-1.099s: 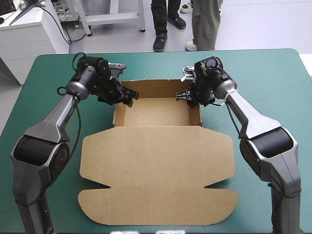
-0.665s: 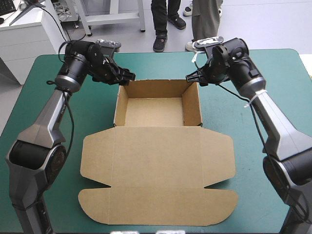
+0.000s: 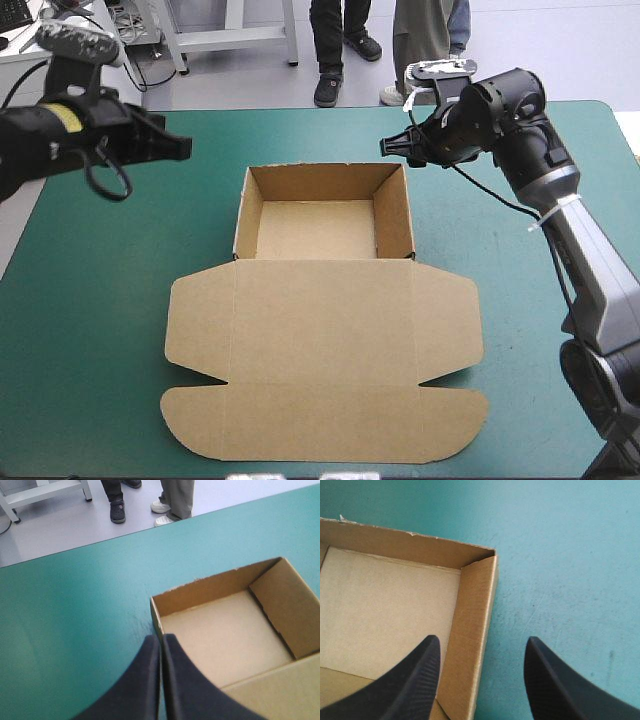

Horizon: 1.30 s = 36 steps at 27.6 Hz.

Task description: Fold the box

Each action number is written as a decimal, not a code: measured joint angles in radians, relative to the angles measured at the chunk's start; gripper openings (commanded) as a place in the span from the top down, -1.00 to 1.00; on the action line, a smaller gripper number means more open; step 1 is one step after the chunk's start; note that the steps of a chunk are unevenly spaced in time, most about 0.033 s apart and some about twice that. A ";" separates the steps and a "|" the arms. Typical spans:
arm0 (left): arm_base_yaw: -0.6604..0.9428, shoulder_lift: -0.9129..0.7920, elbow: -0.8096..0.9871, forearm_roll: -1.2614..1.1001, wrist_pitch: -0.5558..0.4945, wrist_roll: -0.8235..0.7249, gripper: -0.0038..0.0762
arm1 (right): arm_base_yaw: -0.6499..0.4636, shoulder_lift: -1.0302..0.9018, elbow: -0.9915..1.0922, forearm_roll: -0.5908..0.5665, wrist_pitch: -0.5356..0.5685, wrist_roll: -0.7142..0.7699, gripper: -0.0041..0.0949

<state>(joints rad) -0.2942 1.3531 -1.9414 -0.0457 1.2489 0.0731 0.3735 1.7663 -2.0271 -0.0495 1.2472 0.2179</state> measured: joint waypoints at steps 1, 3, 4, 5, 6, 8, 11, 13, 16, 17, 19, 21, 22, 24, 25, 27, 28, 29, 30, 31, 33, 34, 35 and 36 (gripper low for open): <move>0.000 -0.055 0.073 0.000 0.000 0.012 0.92 | 0.000 0.017 0.000 0.009 0.000 0.001 -0.06; 0.000 -0.184 0.228 0.000 0.000 0.028 0.92 | 0.000 0.076 0.000 0.017 0.000 0.001 -0.06; 0.000 -0.258 0.330 0.000 0.000 0.032 0.92 | 0.000 0.112 0.000 0.019 0.000 0.001 -0.06; 0.000 -0.297 0.387 0.000 0.001 0.034 0.92 | 0.000 0.133 0.000 0.019 0.000 0.001 -0.06; 0.000 -0.367 0.489 0.000 0.001 0.035 0.92 | 0.000 0.167 0.000 0.022 0.000 0.001 -0.06; 0.000 -0.443 0.598 0.000 0.001 0.036 0.92 | 0.000 0.202 0.000 0.023 0.000 0.001 -0.06; 0.000 -0.544 0.740 0.000 0.001 0.037 0.92 | 0.000 0.244 0.001 0.023 0.000 0.001 -0.06; 0.000 -0.606 0.825 0.000 0.001 0.037 0.92 | 0.000 0.267 0.001 0.027 -0.001 0.001 -0.06; 0.000 -0.689 0.960 0.000 -0.005 0.037 0.92 | 0.000 0.297 0.001 0.050 -0.003 0.001 -0.05; 0.000 -0.714 0.996 0.000 -0.008 0.037 0.92 | 0.000 0.307 0.001 0.056 -0.003 -0.001 -0.05; 0.000 -0.759 1.082 0.000 -0.017 0.037 0.92 | 0.000 0.322 0.001 0.078 -0.004 -0.005 -0.01; 0.000 -0.800 1.166 0.000 -0.033 0.037 0.92 | 0.000 0.336 0.001 0.093 -0.005 -0.015 0.06; 0.000 -0.819 1.198 0.000 -0.039 0.037 0.92 | 0.000 0.342 0.001 0.093 -0.006 -0.020 0.09; 0.000 -0.848 1.269 0.000 -0.052 0.037 0.92 | -0.001 0.351 0.001 0.093 -0.006 -0.025 0.24; 0.000 -0.863 1.300 0.000 -0.055 0.037 0.92 | -0.001 0.355 0.001 0.091 -0.006 -0.026 0.34; 0.000 -0.887 1.350 0.000 -0.069 0.037 0.92 | -0.001 0.359 0.001 0.089 -0.006 -0.027 0.60; 0.000 -0.899 1.379 0.000 -0.081 0.034 0.92 | -0.001 0.361 0.001 0.086 -0.007 -0.030 0.76; 0.000 -0.911 1.397 0.000 -0.091 0.030 0.92 | -0.001 0.362 0.001 0.085 -0.008 -0.035 0.93; 0.000 -0.921 1.416 0.000 -0.103 0.027 0.92 | -0.001 0.364 0.001 0.082 -0.008 -0.042 0.94; 0.000 -0.931 1.433 0.000 -0.112 0.026 0.92 | -0.001 0.364 0.001 0.082 -0.010 -0.049 0.93; 0.000 -0.946 1.452 0.000 -0.128 0.023 0.92 | -0.001 0.365 0.001 0.079 -0.015 -0.052 0.93; 0.000 -0.952 1.456 0.000 -0.136 0.020 0.92 | -0.002 0.365 0.001 0.079 -0.018 -0.052 0.93; 0.000 -0.955 1.458 0.000 -0.141 0.019 0.92 | -0.004 0.365 0.001 0.079 -0.020 -0.052 0.93; 0.000 -0.959 1.459 0.000 -0.143 0.019 0.92 | -0.008 0.365 0.001 0.082 -0.020 -0.053 0.94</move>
<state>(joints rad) -0.2942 0.3942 -0.4827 -0.0457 1.1061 0.0926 0.3657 2.1315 -2.0262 0.0321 1.2269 0.1651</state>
